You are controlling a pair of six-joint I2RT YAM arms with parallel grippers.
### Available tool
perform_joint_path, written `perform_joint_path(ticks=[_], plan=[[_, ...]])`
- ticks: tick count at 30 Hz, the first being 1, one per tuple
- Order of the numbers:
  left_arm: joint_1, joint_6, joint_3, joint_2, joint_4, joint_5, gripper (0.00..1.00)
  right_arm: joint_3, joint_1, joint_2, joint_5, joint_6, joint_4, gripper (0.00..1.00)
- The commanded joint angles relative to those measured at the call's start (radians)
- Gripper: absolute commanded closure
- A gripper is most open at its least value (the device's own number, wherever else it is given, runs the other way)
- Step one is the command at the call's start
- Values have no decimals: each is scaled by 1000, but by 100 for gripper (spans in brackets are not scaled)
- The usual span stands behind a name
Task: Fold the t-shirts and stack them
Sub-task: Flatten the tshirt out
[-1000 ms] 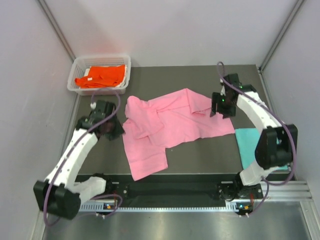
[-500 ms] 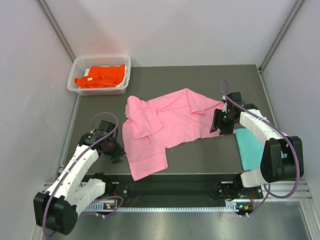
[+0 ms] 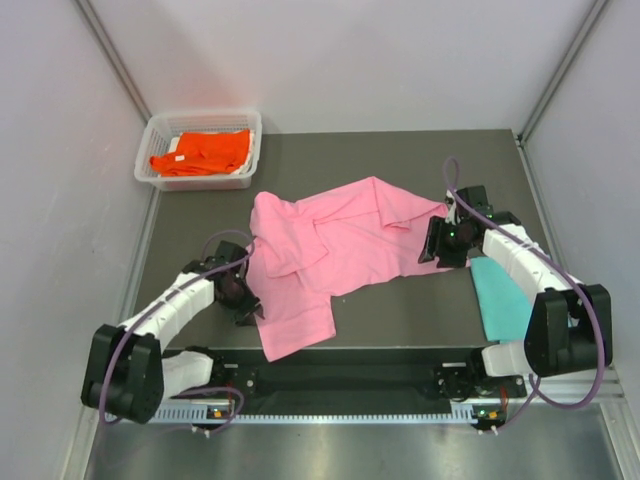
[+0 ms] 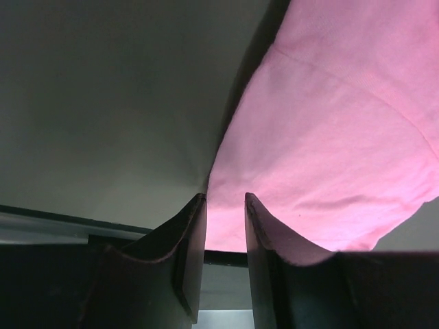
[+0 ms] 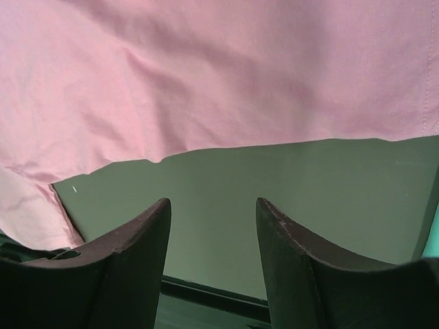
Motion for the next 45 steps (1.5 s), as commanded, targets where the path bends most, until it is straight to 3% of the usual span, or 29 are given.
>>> perform_joint_path(ticks=[1,12,17,20,25,31,34,36,41,45], plan=[[-4,2,-7,36,75,2,66,-2,-6,-41,0,7,22,47],[-1,54,108,302,214,-97,69,13,-8,-41,23,1,4,47],[16,134,338,488,228,-173,70,19,-8,-33,28,-1,-16,47],[19,166,485,546,133,-212,71,32,-9,-36,37,-1,-28,46],[19,159,438,397,24,-274,63,38,-8,-39,36,-1,-18,45],[30,87,311,122,-117,-373,62,9,-9,-59,9,7,16,45],[76,82,248,30,-111,-366,63,-11,-6,-61,-12,7,25,44],[117,108,219,8,-77,-315,67,-19,-9,-62,-24,8,33,44],[198,177,139,49,-10,-176,65,-17,-8,-79,-31,2,30,42],[203,194,119,86,-4,-111,68,-10,-9,-84,-29,-6,24,41]])
